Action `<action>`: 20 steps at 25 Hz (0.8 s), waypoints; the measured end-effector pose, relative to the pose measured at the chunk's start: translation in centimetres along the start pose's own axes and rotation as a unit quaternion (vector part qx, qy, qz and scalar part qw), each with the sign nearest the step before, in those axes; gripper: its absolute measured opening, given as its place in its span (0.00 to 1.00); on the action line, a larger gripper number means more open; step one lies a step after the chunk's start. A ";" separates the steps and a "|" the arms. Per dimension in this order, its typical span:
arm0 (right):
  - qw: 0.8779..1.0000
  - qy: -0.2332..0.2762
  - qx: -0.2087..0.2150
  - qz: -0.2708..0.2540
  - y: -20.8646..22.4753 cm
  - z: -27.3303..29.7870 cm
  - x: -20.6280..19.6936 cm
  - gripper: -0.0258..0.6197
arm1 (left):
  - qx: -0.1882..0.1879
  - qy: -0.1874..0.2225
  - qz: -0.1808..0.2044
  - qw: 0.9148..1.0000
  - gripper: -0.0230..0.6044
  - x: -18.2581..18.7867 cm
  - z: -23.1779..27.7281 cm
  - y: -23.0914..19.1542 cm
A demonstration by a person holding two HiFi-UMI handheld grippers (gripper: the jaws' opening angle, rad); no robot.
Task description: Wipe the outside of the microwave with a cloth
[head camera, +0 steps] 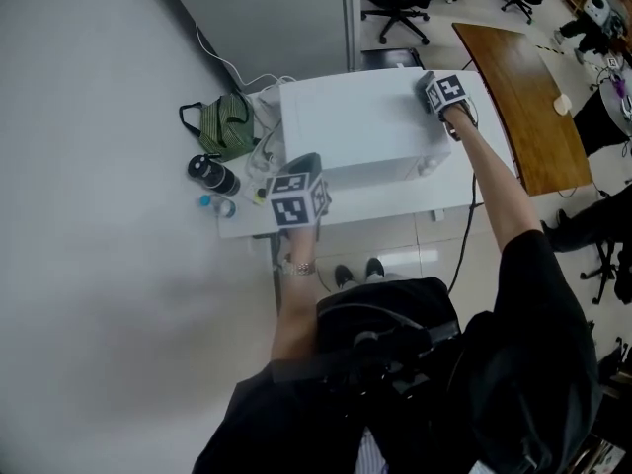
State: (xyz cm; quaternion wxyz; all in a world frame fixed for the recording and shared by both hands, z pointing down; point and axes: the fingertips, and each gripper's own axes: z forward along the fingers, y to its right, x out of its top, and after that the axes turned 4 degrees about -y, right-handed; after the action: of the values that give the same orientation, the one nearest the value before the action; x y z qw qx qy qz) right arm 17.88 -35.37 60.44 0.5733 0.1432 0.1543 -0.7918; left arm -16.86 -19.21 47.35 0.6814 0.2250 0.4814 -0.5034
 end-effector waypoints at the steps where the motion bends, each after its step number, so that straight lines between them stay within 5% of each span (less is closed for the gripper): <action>1: 1.000 -0.006 -0.010 0.008 0.9 -0.4 -0.4 0.08 | 0.003 0.001 -0.001 1.000 0.03 0.0 -0.2 -0.3; 4: 0.999 0.034 -0.020 0.022 -0.6 -3.3 0.8 0.07 | 0.013 0.004 -0.003 1.000 0.03 -0.3 -0.9 -1.1; 7: 0.992 0.084 0.093 0.011 -11.1 -4.9 3.7 0.07 | 0.025 0.004 -0.008 1.000 0.03 -0.4 -1.4 -2.4; 12: 0.954 0.102 0.271 -0.082 -33.8 -6.0 5.8 0.07 | 0.037 -0.001 -0.022 0.999 0.03 -1.1 -2.5 -3.6; 16: 0.949 0.034 0.272 -0.157 -42.4 -3.7 4.1 0.07 | 0.058 -0.007 -0.025 0.998 0.03 -1.7 -3.8 -5.1; 20: 0.955 0.014 0.237 -0.178 -42.1 -1.9 3.6 0.07 | 0.071 -0.009 -0.034 0.997 0.03 -2.3 -4.5 -6.5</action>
State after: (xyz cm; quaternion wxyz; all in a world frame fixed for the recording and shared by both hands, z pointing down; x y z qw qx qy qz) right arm -23.21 -25.26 60.66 0.3706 0.2564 -0.0063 -0.8927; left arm -24.73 -17.07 48.59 0.6505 0.2521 0.4458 -0.5608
